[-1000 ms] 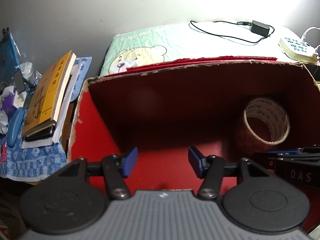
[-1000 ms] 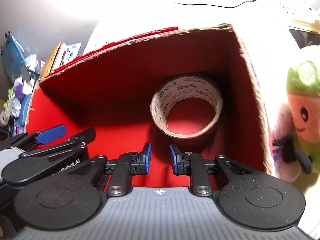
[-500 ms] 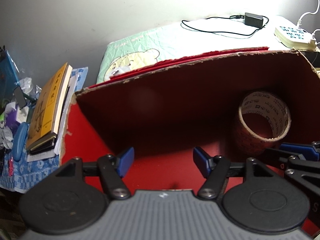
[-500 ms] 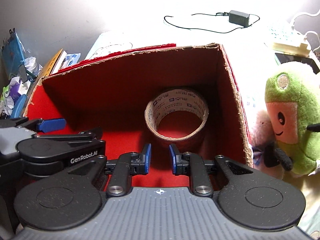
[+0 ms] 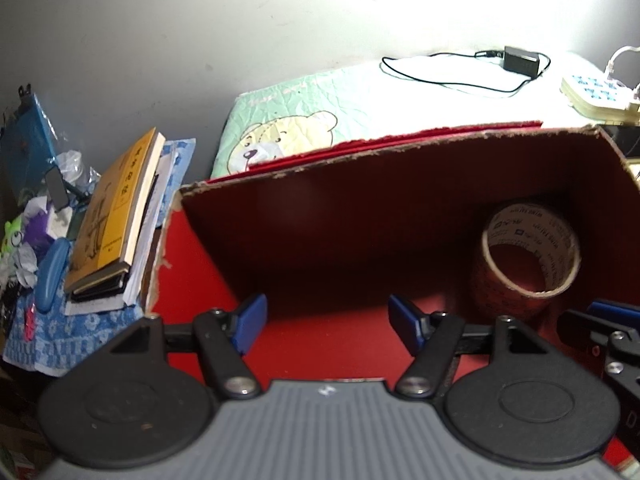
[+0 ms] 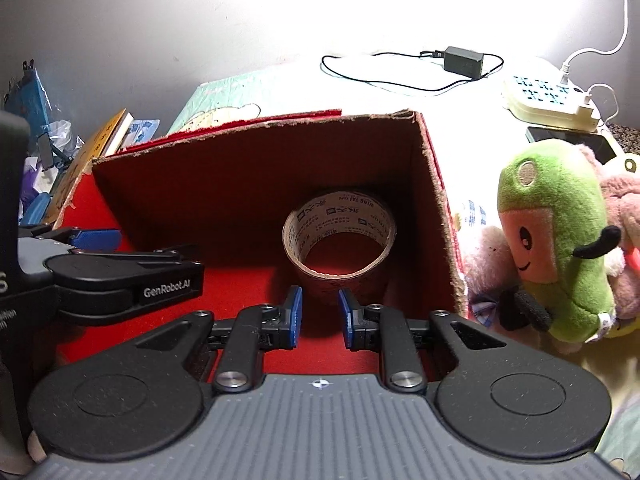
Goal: Organize objects
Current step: 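Withdraw the right gripper from the box and move back toward the table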
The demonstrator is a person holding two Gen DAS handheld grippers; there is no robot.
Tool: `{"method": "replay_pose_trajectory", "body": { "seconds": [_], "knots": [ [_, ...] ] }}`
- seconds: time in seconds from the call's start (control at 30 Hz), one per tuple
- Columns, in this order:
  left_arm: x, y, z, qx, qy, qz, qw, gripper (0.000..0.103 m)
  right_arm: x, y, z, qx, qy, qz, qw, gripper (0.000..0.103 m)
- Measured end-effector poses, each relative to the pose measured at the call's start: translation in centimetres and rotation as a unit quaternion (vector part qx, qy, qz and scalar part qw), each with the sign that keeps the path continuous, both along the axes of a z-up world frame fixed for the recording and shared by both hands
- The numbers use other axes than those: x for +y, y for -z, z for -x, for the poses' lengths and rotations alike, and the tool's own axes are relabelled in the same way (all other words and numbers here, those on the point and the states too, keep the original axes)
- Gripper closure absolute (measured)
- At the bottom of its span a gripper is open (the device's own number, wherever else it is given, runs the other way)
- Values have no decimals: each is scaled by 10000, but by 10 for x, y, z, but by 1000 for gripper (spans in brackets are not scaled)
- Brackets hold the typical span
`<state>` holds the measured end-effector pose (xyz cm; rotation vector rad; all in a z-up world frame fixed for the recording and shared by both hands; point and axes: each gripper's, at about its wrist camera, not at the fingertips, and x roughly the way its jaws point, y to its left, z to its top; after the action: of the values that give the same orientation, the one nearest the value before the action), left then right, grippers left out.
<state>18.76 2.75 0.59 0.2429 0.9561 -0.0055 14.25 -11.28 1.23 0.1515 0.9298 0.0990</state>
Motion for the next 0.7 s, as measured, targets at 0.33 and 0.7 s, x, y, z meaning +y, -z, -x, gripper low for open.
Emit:
{"method": "replay_pose_trajectory", "body": {
  "seconds": [0.33, 0.7],
  "knots": [
    [-6, -34, 33, -188, 7, -58, 9998, 32, -8, -22, 27, -315, -21, -209, 9993, 82],
    [-11, -65, 74, -314, -112, 58, 9994, 30, -17, -42, 56, -636, -377, -431, 9963, 81]
  ]
}}
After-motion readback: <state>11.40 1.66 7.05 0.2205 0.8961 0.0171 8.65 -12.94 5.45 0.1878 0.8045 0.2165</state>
